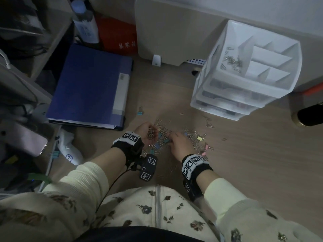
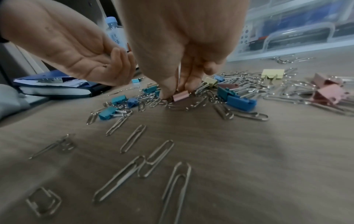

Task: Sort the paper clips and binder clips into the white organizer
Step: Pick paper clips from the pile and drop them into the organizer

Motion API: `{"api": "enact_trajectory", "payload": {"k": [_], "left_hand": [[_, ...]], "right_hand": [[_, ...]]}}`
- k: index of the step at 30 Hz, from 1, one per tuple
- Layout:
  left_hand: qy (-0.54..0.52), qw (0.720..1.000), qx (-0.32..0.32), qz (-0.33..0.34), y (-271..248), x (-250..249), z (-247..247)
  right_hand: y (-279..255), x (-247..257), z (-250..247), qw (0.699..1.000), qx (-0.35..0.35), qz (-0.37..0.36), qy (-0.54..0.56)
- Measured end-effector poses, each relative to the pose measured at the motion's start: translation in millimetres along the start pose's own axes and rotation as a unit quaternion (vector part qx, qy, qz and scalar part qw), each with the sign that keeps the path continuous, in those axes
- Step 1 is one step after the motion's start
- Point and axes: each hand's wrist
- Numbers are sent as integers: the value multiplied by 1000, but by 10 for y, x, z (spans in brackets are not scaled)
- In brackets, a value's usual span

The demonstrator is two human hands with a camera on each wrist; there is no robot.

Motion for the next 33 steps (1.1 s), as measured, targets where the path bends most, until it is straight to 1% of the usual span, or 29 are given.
{"api": "enact_trajectory", "payload": {"k": [6,11,16,18,21,25,27,29,31,33], "left_hand": [[-7,1000,-5,0,27,0,6],[-16,1000,-3,-2,24,-7,-3],[-15,1000,-8,-9,48,-32,-37],[-17,1000,-10,-10,56,-37,-38],[-18,1000,-10,-12,72,-34,-37],[-14,1000,-11,-8,81,-37,-43],[-12,1000,-15,-6,80,-47,-54],[-12,1000,-19,-5,83,-57,-73],[-20,999,-25,-4,92,-65,-95],[-27,999,-31,0,97,-76,-112]], "right_hand": [[67,-9,-3,1000,0,0,-26],[74,-58,-53,1000,2,-8,18],[81,-219,-207,998,-29,46,22],[110,-277,-243,998,-33,54,22],[158,-266,-233,999,-17,39,11],[219,-135,-179,1000,-12,-8,14],[259,-74,-169,1000,-5,-13,11],[296,-29,-181,999,-12,-8,29],[338,2,-192,998,-35,-13,44],[388,32,-208,998,-45,-20,36]]}}
Point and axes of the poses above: each hand's wrist, its own y-axis towards the middle knuckle, its own z-axis out of the palm, x = y × z, and after that the axes turned 7 degrees about x, right-handed
